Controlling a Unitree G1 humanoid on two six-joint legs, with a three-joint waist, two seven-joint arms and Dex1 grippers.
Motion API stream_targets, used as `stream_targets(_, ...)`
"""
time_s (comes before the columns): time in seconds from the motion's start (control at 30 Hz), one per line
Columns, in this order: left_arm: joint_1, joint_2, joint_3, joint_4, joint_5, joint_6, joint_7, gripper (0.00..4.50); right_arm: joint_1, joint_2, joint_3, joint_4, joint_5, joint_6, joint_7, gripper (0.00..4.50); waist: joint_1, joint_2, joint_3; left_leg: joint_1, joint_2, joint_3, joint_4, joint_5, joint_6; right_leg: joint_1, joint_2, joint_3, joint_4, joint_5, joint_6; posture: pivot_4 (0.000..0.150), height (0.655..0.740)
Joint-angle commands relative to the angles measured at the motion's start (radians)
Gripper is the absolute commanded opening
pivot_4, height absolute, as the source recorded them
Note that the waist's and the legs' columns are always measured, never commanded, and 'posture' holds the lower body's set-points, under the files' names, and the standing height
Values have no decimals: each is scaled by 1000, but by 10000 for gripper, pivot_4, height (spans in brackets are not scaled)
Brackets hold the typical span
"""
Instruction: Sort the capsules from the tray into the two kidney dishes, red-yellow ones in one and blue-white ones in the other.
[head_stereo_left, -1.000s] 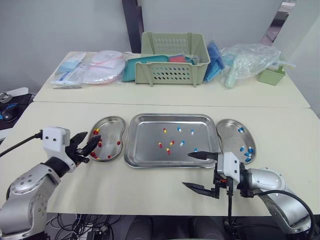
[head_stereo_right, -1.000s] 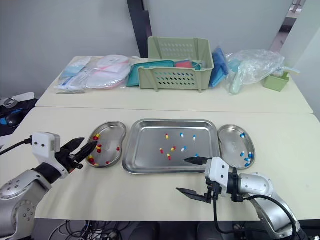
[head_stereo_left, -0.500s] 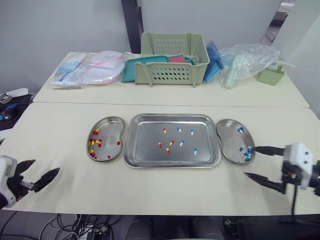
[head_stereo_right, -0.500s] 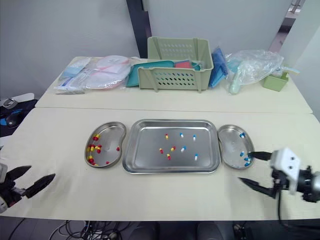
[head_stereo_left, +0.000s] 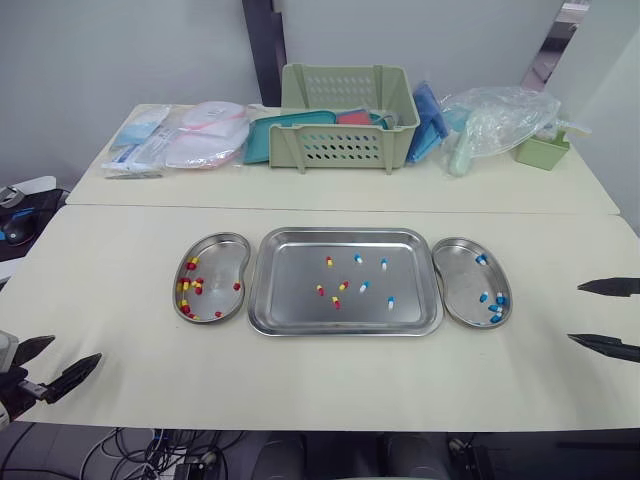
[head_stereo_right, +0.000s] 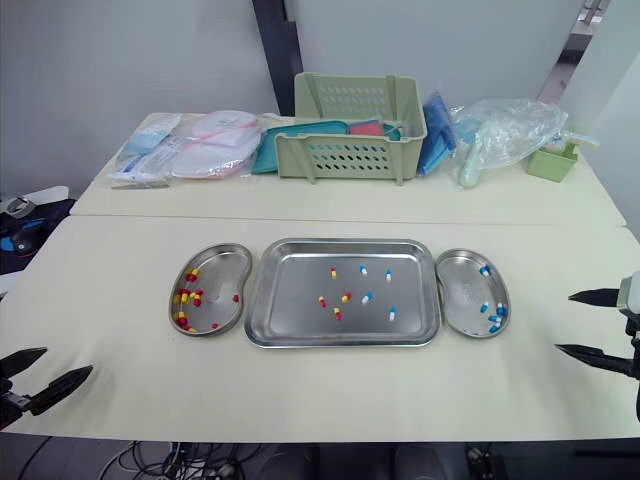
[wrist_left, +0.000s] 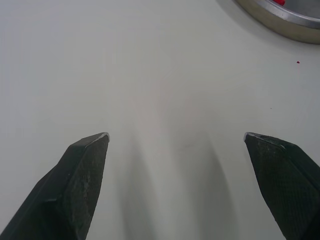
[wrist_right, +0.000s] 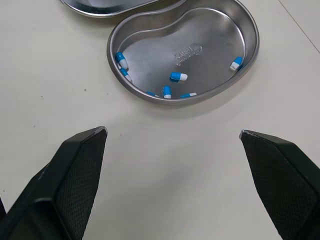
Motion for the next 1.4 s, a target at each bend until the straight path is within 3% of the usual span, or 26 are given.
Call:
stream_targets(0.03, 16, -5, 21, -32, -4, -15, 7, 44889, -10, 2, -14, -46, 5, 10, -1, 45000, 0, 0, 0, 0, 0, 0, 0, 0, 0, 0, 0, 0, 0, 0, 0, 1500, 7400)
stream_targets(0.43, 73, -36, 14, -132, -17, 19, 8, 44889, 25, 21, -47, -180, 23, 97, -11, 45000, 1, 0, 0, 0, 0, 0, 0, 0, 0, 0, 0, 0, 0, 0, 0, 1500, 7400)
stream_targets(0.67, 85, -46, -13, -216, -28, 59, -4, 44889, 192, 152, -98, -599, 175, 302, -91, 45000, 2, 0, 0, -1, 0, -1, 0, 0, 0, 0, 0, -1, 0, 0, 0, 1500, 7400)
stream_targets(0.8, 96, -61, -30, -256, -33, 77, -4, 44889, 201, 236, 12, -800, 233, 382, -240, 45000, 1, -2, -1, -1, 0, -1, 0, 0, 0, 0, 0, -1, 0, 0, 0, 1500, 7400)
stream_targets(0.93, 110, -74, -55, -315, -41, 87, -15, 44889, 115, 338, 201, -865, 207, 398, -400, 45000, -1, -4, -2, -1, 1, -1, 0, 0, 0, 0, 1, -1, 0, 0, 0, 1500, 7400)
stream_targets(1.1, 108, -94, -97, -421, -54, 88, -10, 44889, 31, 479, 406, -849, 88, 344, -559, 45000, 2, -5, -3, -1, 1, -1, 0, 0, 0, 0, 1, -1, 0, 0, 0, 1500, 7400)
stream_targets(1.23, 78, -122, -133, -533, -98, 134, 30, 44889, 56, 550, 530, -786, -56, 223, -619, 45000, 4, -5, -3, -1, 1, -2, 0, 0, 0, 0, 1, -1, 0, 0, 0, 1500, 7400)
stream_targets(1.4, 4, -131, -259, -634, -111, 165, 38, 44889, 66, 580, 596, -740, -117, 144, -628, 45000, 3, -5, -3, -1, 1, -2, 0, 0, 0, 0, 1, -1, 1, 0, 0, 1500, 7400)
